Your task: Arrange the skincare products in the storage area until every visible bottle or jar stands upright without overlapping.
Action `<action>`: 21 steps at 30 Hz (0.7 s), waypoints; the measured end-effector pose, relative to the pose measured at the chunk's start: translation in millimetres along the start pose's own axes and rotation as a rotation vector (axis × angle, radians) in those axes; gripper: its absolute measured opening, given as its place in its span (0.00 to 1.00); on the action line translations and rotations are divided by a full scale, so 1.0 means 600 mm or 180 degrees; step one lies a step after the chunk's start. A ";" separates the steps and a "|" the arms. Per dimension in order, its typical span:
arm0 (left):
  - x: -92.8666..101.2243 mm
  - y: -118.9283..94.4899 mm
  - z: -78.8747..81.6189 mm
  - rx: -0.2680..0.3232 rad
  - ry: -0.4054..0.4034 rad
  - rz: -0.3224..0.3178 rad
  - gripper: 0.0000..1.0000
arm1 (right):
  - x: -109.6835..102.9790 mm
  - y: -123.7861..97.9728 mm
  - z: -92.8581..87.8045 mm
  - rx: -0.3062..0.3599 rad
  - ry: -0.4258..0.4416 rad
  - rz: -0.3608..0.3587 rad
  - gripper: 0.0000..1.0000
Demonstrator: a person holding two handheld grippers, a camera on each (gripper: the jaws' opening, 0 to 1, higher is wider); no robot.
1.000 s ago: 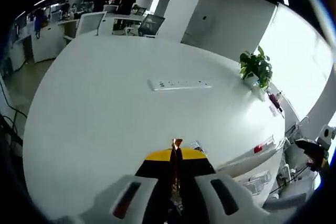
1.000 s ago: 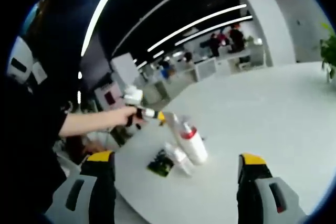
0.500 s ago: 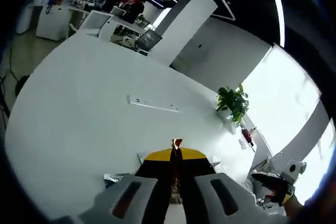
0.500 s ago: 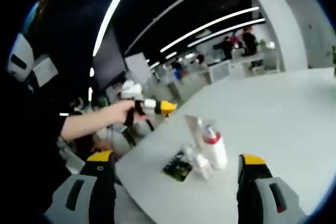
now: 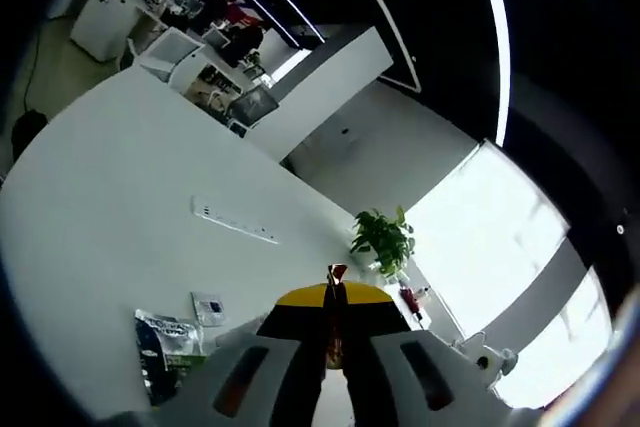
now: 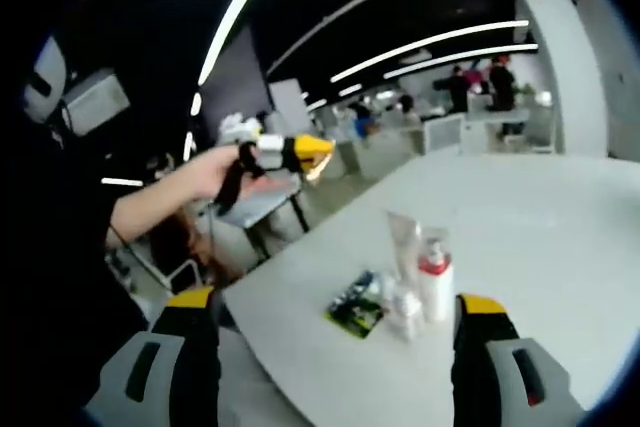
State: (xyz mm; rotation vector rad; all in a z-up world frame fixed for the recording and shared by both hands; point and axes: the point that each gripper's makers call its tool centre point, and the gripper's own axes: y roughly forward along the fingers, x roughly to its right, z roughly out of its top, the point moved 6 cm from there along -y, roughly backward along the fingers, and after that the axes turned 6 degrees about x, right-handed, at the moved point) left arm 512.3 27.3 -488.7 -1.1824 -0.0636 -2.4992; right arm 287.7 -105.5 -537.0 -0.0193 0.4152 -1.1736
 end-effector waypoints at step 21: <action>0.116 -0.078 -0.030 0.0273 -0.0253 -0.0396 0.08 | -0.066 -0.025 0.052 0.0322 -0.0402 -0.0039 0.89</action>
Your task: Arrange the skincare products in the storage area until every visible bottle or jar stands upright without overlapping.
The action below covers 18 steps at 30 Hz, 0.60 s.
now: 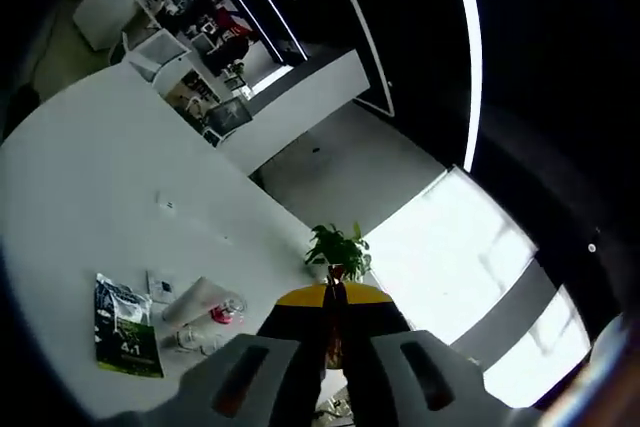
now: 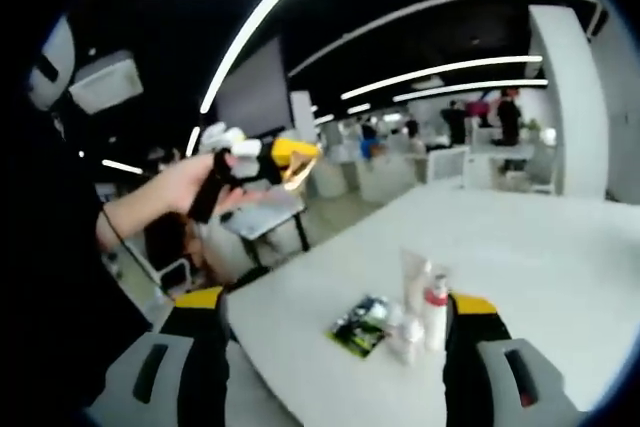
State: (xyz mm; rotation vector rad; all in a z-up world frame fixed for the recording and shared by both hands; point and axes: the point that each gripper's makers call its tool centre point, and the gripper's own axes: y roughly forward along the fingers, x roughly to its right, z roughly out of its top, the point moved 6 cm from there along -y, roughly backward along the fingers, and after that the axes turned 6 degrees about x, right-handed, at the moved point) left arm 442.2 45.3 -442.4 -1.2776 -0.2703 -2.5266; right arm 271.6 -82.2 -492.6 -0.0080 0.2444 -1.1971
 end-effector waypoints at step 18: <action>0.064 -0.028 -0.029 0.0255 -0.0223 -0.0143 0.08 | -0.090 0.059 0.083 0.0653 -0.0272 0.0106 0.37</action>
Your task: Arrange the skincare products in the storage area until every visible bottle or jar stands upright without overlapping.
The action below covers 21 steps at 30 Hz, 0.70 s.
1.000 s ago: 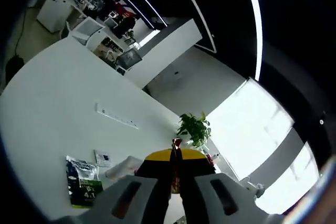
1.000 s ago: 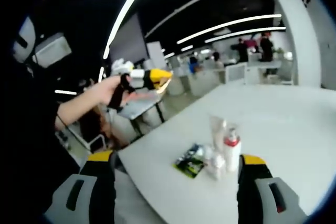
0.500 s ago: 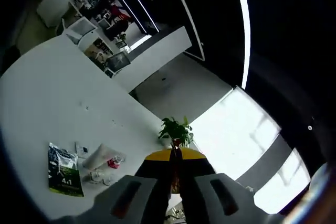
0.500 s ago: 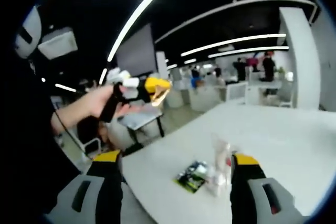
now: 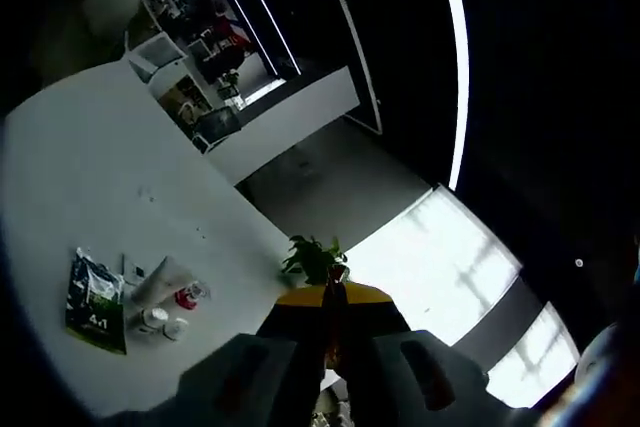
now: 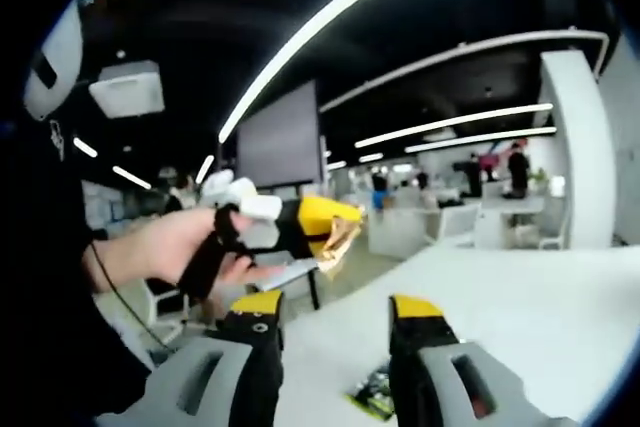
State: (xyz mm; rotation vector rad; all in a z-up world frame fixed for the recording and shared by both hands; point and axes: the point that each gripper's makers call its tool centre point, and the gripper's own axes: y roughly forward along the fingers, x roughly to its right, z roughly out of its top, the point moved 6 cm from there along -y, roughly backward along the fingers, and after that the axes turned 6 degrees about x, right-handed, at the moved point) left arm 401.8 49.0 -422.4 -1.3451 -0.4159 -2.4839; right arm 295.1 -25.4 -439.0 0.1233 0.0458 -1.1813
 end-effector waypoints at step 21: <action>0.029 0.002 -0.033 0.0002 -0.0188 -0.0109 0.08 | -0.009 0.012 0.032 0.0136 -0.0477 -0.0206 0.11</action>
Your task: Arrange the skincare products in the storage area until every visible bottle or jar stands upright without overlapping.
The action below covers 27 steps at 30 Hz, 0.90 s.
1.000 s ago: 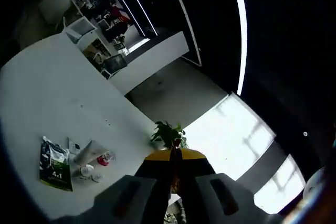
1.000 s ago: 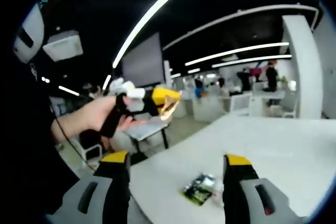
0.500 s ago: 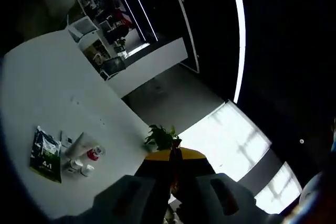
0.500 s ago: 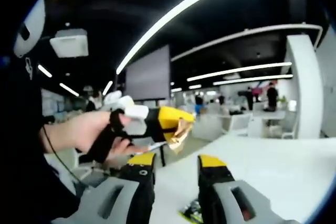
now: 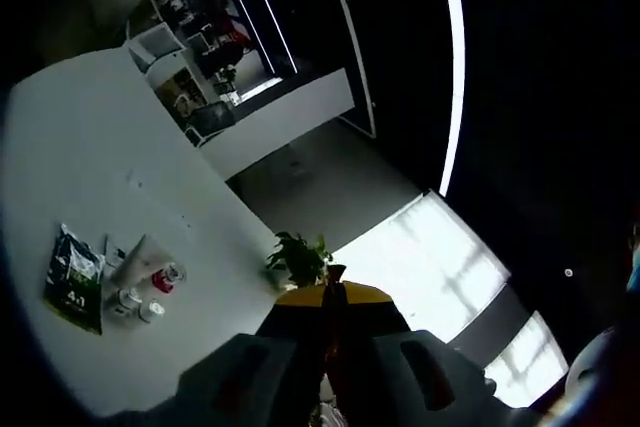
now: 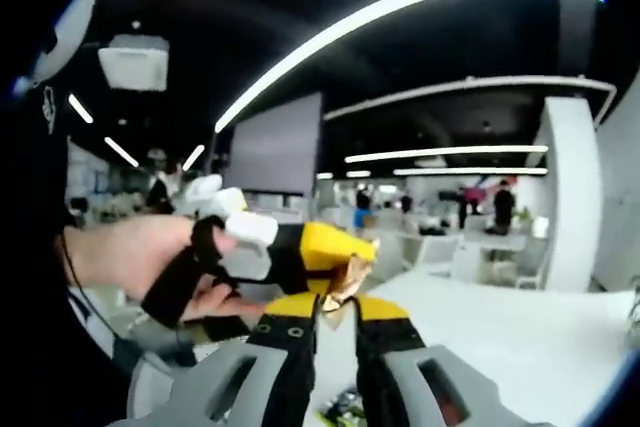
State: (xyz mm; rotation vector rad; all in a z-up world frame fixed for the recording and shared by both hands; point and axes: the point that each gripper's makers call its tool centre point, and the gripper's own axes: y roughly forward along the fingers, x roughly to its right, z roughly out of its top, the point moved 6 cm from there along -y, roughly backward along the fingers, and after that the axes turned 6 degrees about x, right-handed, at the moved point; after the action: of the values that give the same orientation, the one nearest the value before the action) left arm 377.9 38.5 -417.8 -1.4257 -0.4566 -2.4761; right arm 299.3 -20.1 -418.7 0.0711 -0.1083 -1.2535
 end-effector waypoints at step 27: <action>-0.025 -0.039 0.006 -0.0615 0.1334 -0.0095 0.03 | 0.047 -0.031 0.017 -0.0007 0.0350 0.0453 0.00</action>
State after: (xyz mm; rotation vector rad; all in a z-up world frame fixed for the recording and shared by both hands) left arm 379.6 62.0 -432.8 -0.9171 -0.1561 -2.8038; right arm 289.1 -52.7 -409.5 0.1279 -0.0164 -1.1054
